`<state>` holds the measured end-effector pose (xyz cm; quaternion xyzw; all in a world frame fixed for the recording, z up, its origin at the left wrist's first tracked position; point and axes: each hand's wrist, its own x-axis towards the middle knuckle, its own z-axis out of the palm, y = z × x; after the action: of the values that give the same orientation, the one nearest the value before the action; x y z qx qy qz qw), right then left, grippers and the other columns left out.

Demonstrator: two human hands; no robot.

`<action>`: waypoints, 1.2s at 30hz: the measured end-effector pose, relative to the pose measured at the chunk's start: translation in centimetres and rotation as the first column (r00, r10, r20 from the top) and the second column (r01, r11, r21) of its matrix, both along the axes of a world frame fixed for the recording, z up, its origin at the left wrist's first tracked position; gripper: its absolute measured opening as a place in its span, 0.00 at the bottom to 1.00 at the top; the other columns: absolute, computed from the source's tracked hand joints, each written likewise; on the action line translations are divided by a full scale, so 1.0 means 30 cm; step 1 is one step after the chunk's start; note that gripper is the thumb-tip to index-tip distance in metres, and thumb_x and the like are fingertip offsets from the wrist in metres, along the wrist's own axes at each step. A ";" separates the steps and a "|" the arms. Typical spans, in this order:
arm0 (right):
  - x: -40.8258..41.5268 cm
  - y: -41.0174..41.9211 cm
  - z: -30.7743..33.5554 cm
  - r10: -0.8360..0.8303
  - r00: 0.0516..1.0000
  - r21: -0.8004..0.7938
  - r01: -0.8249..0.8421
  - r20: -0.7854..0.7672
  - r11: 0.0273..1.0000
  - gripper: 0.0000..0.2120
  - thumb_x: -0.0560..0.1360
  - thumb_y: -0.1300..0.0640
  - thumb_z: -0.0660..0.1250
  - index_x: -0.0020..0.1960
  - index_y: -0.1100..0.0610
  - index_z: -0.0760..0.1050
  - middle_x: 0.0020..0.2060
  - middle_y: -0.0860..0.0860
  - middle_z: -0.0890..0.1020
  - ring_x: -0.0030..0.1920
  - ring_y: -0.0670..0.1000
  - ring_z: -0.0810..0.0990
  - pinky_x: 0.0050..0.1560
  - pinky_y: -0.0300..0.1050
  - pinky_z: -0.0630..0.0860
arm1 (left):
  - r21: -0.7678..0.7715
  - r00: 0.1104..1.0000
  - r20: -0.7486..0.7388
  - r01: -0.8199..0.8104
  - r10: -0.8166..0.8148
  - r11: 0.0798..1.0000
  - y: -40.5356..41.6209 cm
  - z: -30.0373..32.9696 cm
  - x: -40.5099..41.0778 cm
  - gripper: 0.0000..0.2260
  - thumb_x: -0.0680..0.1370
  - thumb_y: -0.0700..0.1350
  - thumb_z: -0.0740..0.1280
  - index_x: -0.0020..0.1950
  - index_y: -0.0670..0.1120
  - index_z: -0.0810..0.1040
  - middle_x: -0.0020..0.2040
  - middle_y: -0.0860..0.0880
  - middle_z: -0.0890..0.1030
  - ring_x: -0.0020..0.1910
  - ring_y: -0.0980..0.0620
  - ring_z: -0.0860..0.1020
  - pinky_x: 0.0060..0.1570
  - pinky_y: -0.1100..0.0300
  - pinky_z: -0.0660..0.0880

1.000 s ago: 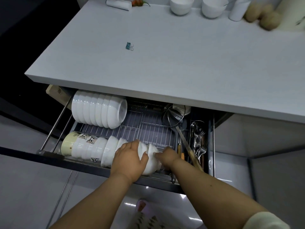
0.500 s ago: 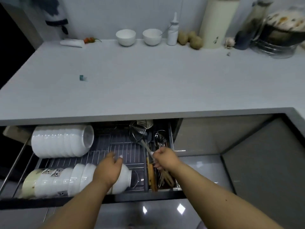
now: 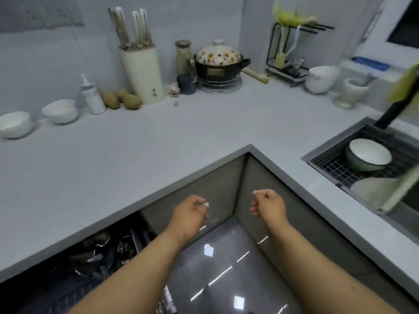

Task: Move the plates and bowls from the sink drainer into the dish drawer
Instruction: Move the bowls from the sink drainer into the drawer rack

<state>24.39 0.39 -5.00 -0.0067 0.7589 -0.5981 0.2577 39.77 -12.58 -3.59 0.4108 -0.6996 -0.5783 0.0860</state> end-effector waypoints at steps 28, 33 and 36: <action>-1.112 0.572 -0.101 -0.542 0.829 0.087 0.535 0.139 0.840 0.13 0.80 0.55 0.61 0.57 0.66 0.73 0.34 0.59 0.77 0.31 0.57 0.80 0.44 0.55 0.82 | -0.718 0.754 0.433 0.619 -0.494 0.317 0.459 -0.131 -1.189 0.31 0.80 0.59 0.47 0.78 0.45 0.47 0.78 0.46 0.53 0.77 0.48 0.48 0.76 0.47 0.40; -1.237 0.556 -0.107 -0.572 0.784 0.093 0.568 0.239 0.818 0.21 0.79 0.52 0.61 0.67 0.64 0.67 0.37 0.60 0.80 0.32 0.56 0.82 0.43 0.49 0.83 | -0.716 0.742 0.461 0.635 -0.488 0.290 0.452 -0.141 -1.194 0.32 0.79 0.61 0.45 0.78 0.45 0.47 0.78 0.46 0.54 0.77 0.48 0.50 0.76 0.47 0.42; -1.298 0.544 -0.121 -0.596 0.747 0.052 0.610 0.294 0.791 0.24 0.79 0.53 0.62 0.71 0.62 0.62 0.42 0.61 0.79 0.34 0.57 0.82 0.44 0.49 0.83 | -0.706 0.735 0.472 0.646 -0.486 0.292 0.451 -0.138 -1.194 0.32 0.79 0.62 0.44 0.78 0.45 0.47 0.79 0.46 0.53 0.78 0.49 0.49 0.76 0.47 0.42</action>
<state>-14.55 16.71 -8.62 0.3216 0.6587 -0.6610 0.1605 3.94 0.96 -7.72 0.0877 -0.9884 -0.1239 0.0022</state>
